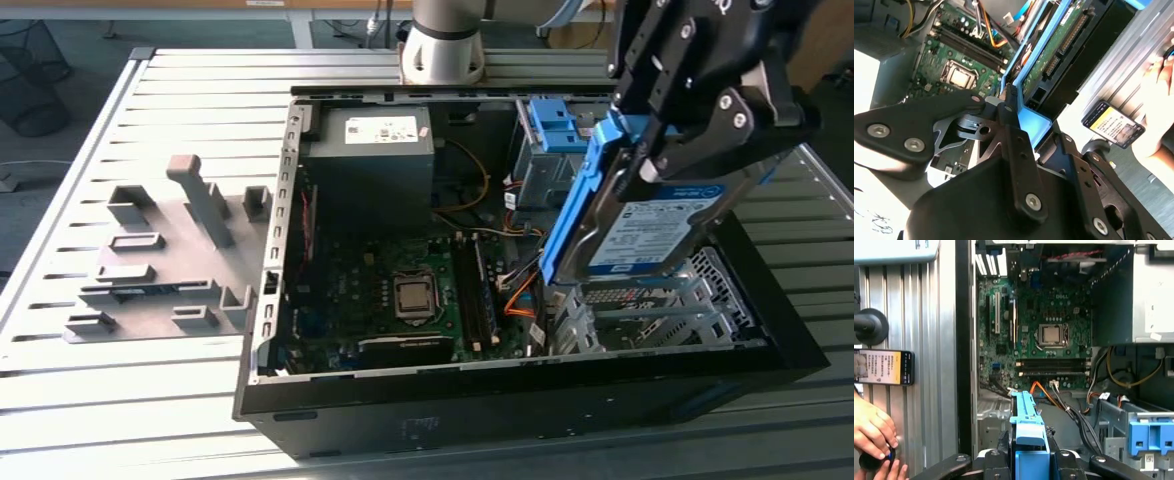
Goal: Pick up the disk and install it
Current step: 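Insert the disk into the insertion slot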
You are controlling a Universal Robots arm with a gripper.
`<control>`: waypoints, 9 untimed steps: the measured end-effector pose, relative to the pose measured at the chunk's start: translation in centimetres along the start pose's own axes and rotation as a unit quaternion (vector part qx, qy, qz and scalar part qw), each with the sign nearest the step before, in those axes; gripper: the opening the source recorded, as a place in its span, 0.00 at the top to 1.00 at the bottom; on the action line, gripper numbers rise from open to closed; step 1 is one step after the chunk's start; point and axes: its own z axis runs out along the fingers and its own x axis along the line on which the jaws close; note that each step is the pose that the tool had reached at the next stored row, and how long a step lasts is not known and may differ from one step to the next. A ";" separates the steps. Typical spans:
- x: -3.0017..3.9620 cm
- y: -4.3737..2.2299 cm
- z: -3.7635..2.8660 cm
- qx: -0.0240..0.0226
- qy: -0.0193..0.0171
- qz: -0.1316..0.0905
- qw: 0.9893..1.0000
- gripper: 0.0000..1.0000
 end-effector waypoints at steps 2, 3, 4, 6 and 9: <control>0.04 -0.60 0.21 0.000 0.000 0.000 1.000 0.64; 0.06 -0.89 0.31 0.000 0.000 0.000 1.000 0.64; 0.07 -1.18 0.42 0.000 0.000 0.000 1.000 0.64; 0.07 -1.52 0.54 0.000 0.000 0.000 1.000 0.64; 0.07 -1.53 0.54 0.000 0.000 0.000 1.000 0.64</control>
